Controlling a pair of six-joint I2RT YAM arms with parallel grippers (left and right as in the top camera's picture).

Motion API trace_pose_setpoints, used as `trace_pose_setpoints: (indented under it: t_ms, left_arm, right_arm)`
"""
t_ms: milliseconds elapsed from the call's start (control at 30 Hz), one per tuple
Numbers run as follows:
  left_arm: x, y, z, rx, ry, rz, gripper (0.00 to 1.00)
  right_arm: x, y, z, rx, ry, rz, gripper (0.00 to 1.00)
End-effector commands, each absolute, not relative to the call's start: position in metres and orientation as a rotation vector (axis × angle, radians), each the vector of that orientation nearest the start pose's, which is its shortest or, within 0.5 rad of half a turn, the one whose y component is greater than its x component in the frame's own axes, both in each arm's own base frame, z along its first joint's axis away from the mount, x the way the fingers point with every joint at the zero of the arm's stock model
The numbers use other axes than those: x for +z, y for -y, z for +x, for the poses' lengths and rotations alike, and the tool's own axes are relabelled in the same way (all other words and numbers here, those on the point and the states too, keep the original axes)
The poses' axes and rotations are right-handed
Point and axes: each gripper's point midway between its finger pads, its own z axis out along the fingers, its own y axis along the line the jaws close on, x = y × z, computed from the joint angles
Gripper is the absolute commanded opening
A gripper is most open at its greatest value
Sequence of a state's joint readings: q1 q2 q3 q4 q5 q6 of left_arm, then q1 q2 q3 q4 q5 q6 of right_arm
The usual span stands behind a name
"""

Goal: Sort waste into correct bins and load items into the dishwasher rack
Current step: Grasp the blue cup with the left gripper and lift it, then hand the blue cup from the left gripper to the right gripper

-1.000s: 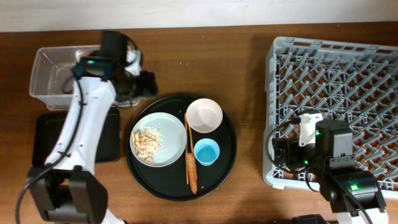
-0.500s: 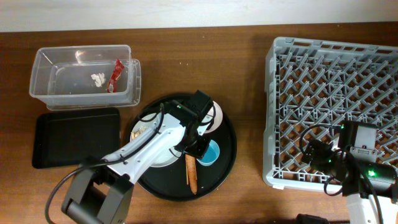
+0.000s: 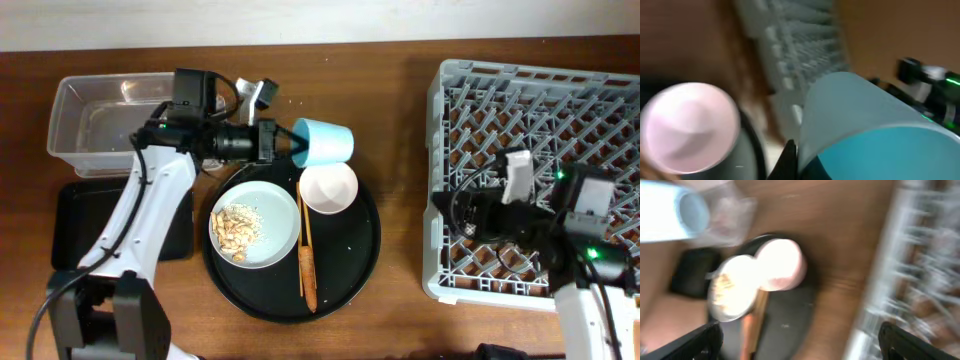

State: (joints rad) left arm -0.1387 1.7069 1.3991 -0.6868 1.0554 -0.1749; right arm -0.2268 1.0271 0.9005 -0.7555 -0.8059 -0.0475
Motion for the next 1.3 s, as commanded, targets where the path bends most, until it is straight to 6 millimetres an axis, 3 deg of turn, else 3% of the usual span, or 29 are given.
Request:
trace_pose_setpoints:
  t_ms: [0,100,133,267,333,400,567,733,867,1000,1167,1267]
  left_arm:
    - [0.275,0.226,0.335,-1.81,-2.156,0.55,0.0]
    - [0.282,0.248,0.316,-1.886,-2.123,0.653,0.0]
    - [0.284,0.263,0.308,-1.892,-2.096,0.729,0.0]
    - [0.284,0.288,0.286,-1.924,-2.097,0.829,0.0]
    - [0.284,0.294,0.28,-1.935,-2.096,0.855,0.0]
    - [0.284,0.295,0.279,-1.939,-2.1,0.854,0.0]
    - [0.28,0.295,0.282,-1.913,-2.134,0.826,0.0]
    - [0.278,0.295,0.284,-1.898,-2.142,0.82,0.0]
    - [0.283,0.297,0.288,-1.899,-2.128,0.812,0.0]
    - [0.283,0.297,0.288,-1.898,-2.128,0.811,0.0]
    - [0.283,0.297,0.288,-1.899,-2.129,0.811,0.0]
    - [0.283,0.297,0.288,-1.899,-2.129,0.811,0.0]
  right_arm:
    - [0.265,-0.108,0.265,1.292,-1.931,-0.47,0.98]
    - [0.272,-0.118,0.269,1.472,-1.808,-0.549,0.98]
    - [0.274,-0.132,0.266,1.521,-1.767,-0.627,0.98]
    - [0.28,-0.158,0.258,1.523,-1.693,-0.794,0.98]
    - [0.282,-0.16,0.258,1.507,-1.667,-0.826,0.99]
    - [0.284,-0.16,0.258,1.502,-1.648,-0.841,1.0]
    - [0.288,-0.16,0.26,1.48,-1.613,-0.871,0.88]
    - [0.293,-0.16,0.259,1.509,-1.604,-0.871,0.87]
    - [0.298,-0.182,0.25,1.527,-1.562,-0.968,0.82]
    - [0.294,-0.187,0.253,1.5,-1.588,-0.962,0.75]
    - [0.304,-0.186,0.266,1.436,-1.569,-0.952,0.74]
    - [0.305,-0.186,0.266,1.432,-1.566,-0.954,0.67]
